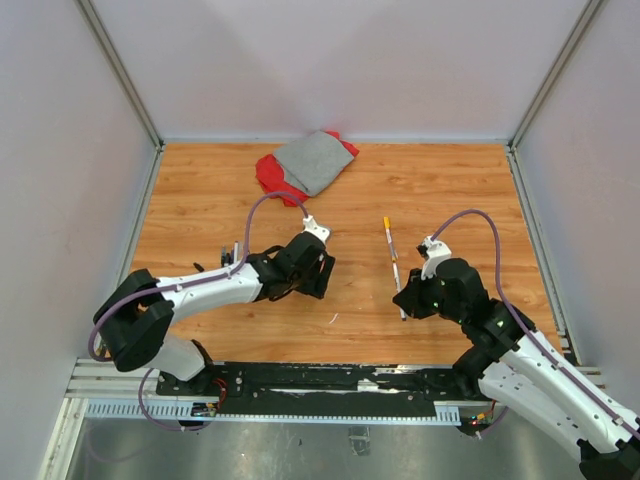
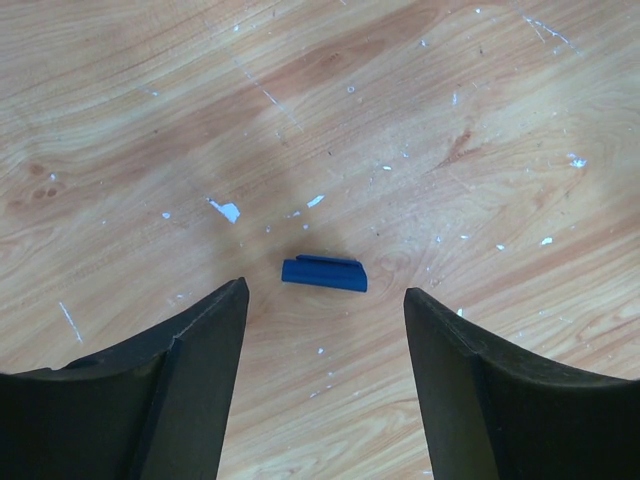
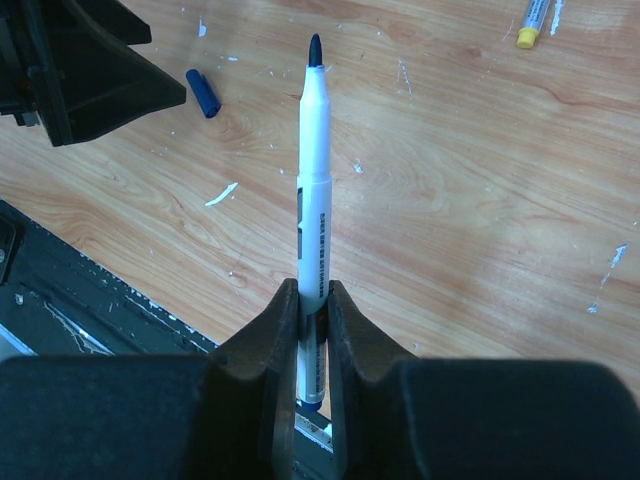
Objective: Insert the pens into the pen caps
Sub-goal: Place the pen cap at the center of the board, then insert the pen cap onto the pen.
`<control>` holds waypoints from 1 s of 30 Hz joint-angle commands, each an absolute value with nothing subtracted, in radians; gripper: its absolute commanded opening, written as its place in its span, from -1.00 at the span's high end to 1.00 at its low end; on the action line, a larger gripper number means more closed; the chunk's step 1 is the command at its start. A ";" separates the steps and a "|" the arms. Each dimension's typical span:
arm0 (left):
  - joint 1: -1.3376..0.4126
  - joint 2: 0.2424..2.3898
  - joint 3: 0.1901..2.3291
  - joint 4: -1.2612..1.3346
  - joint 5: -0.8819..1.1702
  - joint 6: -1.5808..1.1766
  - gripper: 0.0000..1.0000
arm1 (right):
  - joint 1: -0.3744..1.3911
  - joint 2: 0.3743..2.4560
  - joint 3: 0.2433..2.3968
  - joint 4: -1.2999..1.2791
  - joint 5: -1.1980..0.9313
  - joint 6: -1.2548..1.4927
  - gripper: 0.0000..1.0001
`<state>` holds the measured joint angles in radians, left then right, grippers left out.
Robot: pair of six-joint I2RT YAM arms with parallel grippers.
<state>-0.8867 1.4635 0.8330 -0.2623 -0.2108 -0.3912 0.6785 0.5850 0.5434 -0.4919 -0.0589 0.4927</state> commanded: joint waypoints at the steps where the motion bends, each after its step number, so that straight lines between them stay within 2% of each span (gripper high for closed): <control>1: -0.896 1.397 0.805 -0.207 -0.198 -0.346 -0.39 | 0.663 0.571 0.526 -0.498 -0.045 0.487 0.96; 5: -0.896 1.379 0.813 -0.224 -0.190 -0.185 -0.43 | 0.663 0.565 0.526 -0.503 -0.042 0.477 0.96; 11: -0.896 1.389 0.857 -0.164 -0.105 -0.088 -0.46 | 0.664 0.568 0.536 -0.506 -0.054 0.476 0.95; 21: -0.896 1.268 0.894 -0.074 -0.196 0.050 -0.45 | 0.663 0.542 0.538 -0.519 -0.057 0.476 0.95; 22: -0.895 1.232 0.869 -0.033 -0.170 0.088 -0.48 | 0.664 0.542 0.538 -0.517 -0.061 0.478 0.95; 23: -0.896 1.195 0.837 0.005 -0.125 0.139 -0.72 | 0.663 0.542 0.538 -0.514 -0.065 0.479 0.95; 24: -0.896 1.152 0.805 0.050 -0.097 0.183 -0.86 | 0.663 0.542 0.536 -0.512 -0.069 0.481 0.95; 27: -0.896 1.058 0.733 0.123 -0.090 0.293 -0.91 | 0.664 0.541 0.535 -0.509 -0.079 0.482 0.95; 30: -0.896 1.045 0.768 0.035 -0.111 0.369 -0.92 | 0.664 0.540 0.535 -0.506 -0.083 0.482 0.94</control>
<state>-0.8879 1.0599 0.7532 0.0216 -0.1200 0.2031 0.6785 0.5488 0.5388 -0.5064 -0.0631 0.4873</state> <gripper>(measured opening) 0.957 0.138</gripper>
